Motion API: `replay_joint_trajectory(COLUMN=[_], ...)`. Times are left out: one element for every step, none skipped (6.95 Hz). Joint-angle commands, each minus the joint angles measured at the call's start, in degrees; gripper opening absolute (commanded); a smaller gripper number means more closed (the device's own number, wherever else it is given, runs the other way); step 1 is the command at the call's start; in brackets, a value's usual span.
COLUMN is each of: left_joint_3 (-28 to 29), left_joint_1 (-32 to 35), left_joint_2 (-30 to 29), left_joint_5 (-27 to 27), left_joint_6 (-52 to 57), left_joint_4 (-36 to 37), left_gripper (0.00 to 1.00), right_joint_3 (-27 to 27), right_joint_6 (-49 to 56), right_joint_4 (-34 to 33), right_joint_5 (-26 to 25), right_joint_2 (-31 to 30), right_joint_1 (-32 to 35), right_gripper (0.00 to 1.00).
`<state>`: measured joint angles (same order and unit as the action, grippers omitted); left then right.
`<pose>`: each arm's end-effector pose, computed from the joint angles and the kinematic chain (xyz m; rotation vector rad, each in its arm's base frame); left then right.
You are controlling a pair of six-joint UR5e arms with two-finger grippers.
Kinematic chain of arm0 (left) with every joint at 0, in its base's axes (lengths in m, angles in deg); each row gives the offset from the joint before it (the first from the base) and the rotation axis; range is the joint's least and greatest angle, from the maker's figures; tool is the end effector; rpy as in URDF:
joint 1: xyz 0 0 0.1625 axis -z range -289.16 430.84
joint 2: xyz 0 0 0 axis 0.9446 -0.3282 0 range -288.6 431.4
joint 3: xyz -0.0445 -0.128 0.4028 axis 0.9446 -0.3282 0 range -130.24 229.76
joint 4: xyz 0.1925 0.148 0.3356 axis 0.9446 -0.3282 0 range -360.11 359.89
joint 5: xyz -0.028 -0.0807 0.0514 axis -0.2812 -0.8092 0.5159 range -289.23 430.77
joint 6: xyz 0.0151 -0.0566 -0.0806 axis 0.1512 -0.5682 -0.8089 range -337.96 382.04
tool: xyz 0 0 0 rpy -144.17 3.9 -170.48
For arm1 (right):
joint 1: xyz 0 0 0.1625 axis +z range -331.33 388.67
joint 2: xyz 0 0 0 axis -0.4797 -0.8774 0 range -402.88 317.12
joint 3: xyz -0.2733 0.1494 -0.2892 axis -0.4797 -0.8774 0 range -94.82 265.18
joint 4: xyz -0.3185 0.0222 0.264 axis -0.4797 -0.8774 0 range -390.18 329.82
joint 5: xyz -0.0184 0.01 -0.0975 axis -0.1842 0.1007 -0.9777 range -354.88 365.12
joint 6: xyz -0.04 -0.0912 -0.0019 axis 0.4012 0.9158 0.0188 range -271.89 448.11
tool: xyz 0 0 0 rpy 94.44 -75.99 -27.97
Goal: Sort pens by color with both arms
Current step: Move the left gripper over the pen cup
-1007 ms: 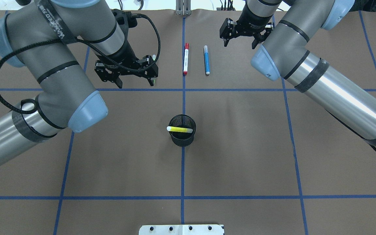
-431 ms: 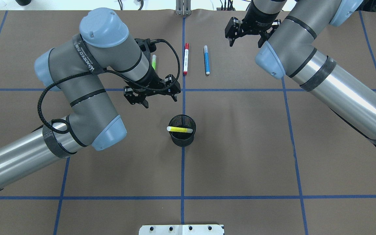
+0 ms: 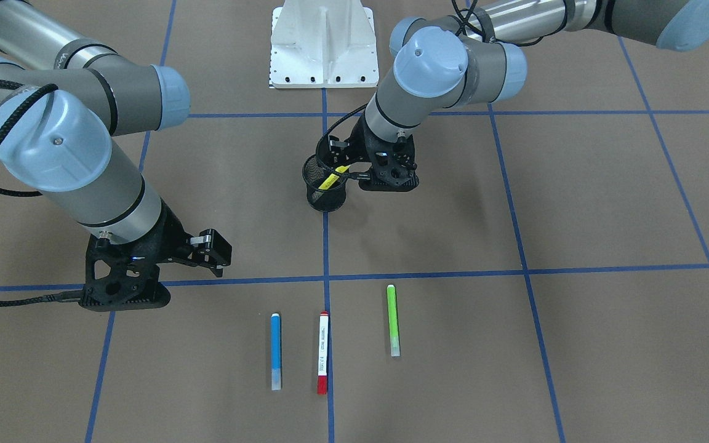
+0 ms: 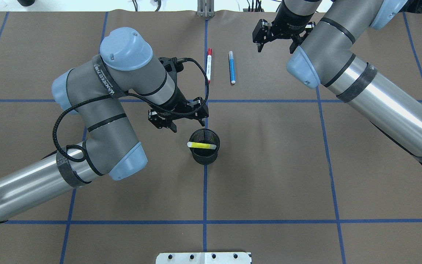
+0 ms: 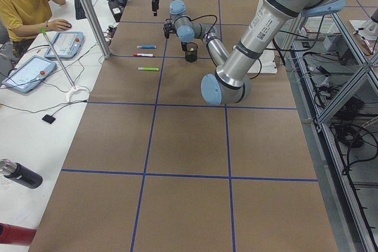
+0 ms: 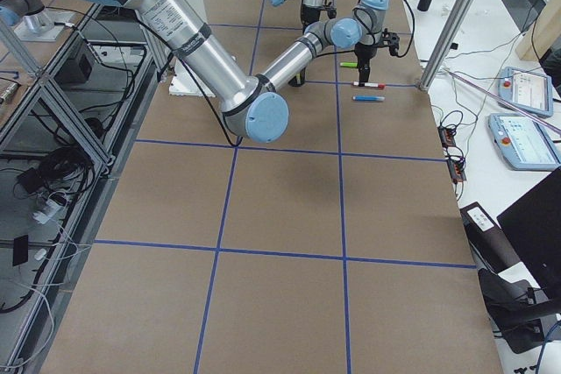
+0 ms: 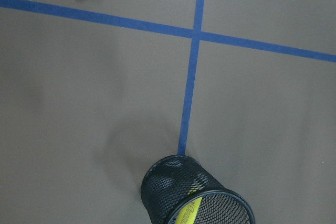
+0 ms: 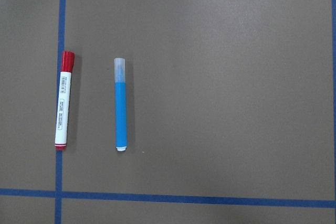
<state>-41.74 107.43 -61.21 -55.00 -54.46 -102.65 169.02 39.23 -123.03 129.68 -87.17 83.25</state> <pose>0.5106 -0.4726 0.1634 -0.1132 1.1028 -0.0522 -0.3637 -0.6441 0.2157 0.0695 -0.8468 0.0274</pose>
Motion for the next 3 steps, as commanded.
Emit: replay_joint_trajectory(left_joint_3=[0.0, 0.1, 0.2], left_joint_1=[-0.8, -1.0, -1.4], left_joint_2=[1.1, 2.1, 2.7], left_joint_5=[0.0, 0.0, 0.0], left_joint_6=[0.0, 0.0, 0.0], left_joint_4=[-0.6, -2.3, -3.5], left_gripper=[0.53, 0.48, 0.48], right_joint_3=[-0.1, -0.2, -0.3], right_joint_6=[0.0, 0.0, 0.0], right_joint_4=[0.0, 0.0, 0.0], right_joint_5=[-0.1, -0.1, -0.1], right_joint_2=[0.0, 0.0, 0.0], right_joint_1=[0.0, 0.0, -0.1], right_gripper=[0.99, 0.99, 0.99])
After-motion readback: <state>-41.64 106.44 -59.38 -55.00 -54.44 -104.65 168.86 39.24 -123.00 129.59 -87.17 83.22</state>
